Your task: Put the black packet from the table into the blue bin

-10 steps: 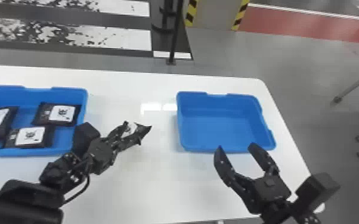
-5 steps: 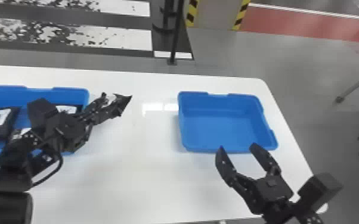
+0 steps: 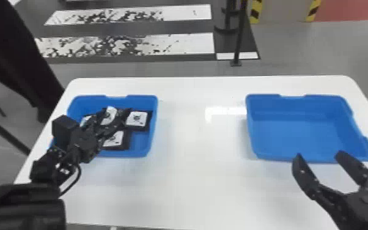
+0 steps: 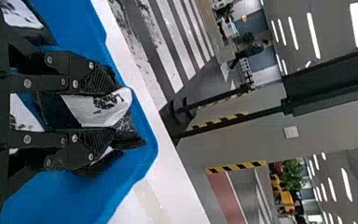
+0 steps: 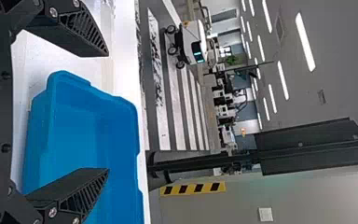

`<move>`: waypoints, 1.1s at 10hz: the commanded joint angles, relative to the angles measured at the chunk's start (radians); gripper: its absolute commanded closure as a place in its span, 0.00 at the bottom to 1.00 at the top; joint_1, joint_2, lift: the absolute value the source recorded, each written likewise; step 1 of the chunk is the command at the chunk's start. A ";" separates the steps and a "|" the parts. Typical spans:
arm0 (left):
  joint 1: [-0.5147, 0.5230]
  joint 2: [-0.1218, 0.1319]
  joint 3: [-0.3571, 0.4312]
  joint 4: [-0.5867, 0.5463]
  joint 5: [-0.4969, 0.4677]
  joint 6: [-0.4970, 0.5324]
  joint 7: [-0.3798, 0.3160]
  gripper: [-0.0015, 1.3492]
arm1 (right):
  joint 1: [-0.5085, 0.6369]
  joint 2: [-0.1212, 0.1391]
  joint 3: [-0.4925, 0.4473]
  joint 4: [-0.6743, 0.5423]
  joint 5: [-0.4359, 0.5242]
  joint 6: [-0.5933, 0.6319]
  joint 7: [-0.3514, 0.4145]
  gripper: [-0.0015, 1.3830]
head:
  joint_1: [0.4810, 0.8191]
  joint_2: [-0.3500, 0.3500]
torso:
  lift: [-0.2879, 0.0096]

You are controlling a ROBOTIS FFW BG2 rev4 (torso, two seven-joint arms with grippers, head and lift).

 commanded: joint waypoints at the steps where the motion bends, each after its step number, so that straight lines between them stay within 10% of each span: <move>1: 0.018 -0.023 0.049 0.002 -0.009 -0.028 0.000 0.16 | 0.000 0.000 0.000 0.002 -0.002 0.000 0.001 0.10 | 0.63 0.69 | 0.60; 4: 0.099 -0.091 0.107 0.000 0.094 -0.225 0.026 0.10 | -0.002 0.000 0.002 0.002 0.000 0.000 0.001 0.10 | 0.63 0.74 | 0.60; 11: 0.482 -0.092 -0.055 -0.187 0.513 -0.487 0.261 0.10 | 0.002 0.000 0.000 -0.003 0.004 0.000 0.003 0.10 | 0.63 0.79 | 0.60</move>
